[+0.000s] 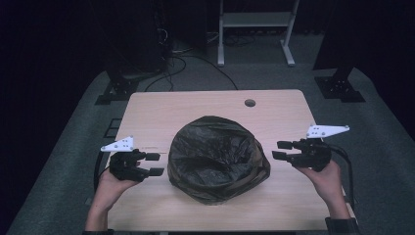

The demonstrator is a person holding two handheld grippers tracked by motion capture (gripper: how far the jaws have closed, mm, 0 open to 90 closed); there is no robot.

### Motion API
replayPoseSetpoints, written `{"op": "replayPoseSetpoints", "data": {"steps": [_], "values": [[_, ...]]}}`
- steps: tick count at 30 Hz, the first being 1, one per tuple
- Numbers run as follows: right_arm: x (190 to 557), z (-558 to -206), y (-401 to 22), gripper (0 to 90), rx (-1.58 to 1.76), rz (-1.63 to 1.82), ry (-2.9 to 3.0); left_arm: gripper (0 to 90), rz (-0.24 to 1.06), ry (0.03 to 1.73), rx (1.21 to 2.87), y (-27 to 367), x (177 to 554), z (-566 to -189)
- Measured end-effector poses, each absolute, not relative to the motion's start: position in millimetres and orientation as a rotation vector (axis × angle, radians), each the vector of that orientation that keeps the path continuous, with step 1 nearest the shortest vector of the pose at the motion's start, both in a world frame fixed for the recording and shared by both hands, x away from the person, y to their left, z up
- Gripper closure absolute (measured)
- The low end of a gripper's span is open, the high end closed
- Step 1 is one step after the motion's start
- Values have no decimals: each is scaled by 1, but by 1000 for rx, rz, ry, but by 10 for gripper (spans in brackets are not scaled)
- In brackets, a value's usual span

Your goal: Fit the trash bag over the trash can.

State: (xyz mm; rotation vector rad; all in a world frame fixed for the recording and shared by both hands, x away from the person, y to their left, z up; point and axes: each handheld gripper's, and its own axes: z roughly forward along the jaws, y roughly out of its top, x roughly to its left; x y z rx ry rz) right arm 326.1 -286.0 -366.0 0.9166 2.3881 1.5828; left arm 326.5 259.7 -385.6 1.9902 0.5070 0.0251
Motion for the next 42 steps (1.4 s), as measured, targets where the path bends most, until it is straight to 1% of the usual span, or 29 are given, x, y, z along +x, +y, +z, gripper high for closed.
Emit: {"op": "replayPoseSetpoints", "data": {"steps": [4,6,8,10,11,13,14,16,17,18,20,21,23,30,34,36,42], "values": [[334,-345,-270,435,856,1702,2349,297,24,429,2010,244,326,-380],[340,-334,-257,435,821,1723,2349,289,17,394,2028,237,325,-380],[347,-325,-245,439,804,1730,2362,294,20,377,2047,231,326,-380],[356,-320,-232,451,785,1714,2380,331,22,364,2063,227,326,-380],[361,-318,-226,456,785,1707,2386,367,17,356,2066,226,327,-379],[370,-317,-215,502,794,1691,2420,439,24,345,2065,224,327,-379],[374,-318,-210,528,800,1677,2434,492,22,339,2064,224,327,-379],[381,-319,-202,639,802,1646,2458,579,21,328,2070,223,327,-379],[384,-320,-200,680,802,1638,2464,620,16,324,2075,222,327,-380],[386,-321,-198,760,804,1651,2480,680,14,321,2081,222,327,-380],[386,-320,-198,808,797,1670,2452,745,0,310,2084,221,327,-381],[387,-319,-199,884,806,1690,2437,801,6,309,2087,221,327,-381],[387,-317,-200,898,814,1664,2409,896,2,313,2076,221,328,-380],[402,-330,-198,899,892,1600,2386,900,5,385,2087,220,337,-387],[408,-339,-194,900,950,1587,2377,900,19,430,2075,221,342,-393],[411,-342,-192,900,966,1575,2372,900,53,452,2077,223,344,-394],[421,-355,-187,900,1011,1505,2382,900,57,483,2085,221,349,-398]]}}
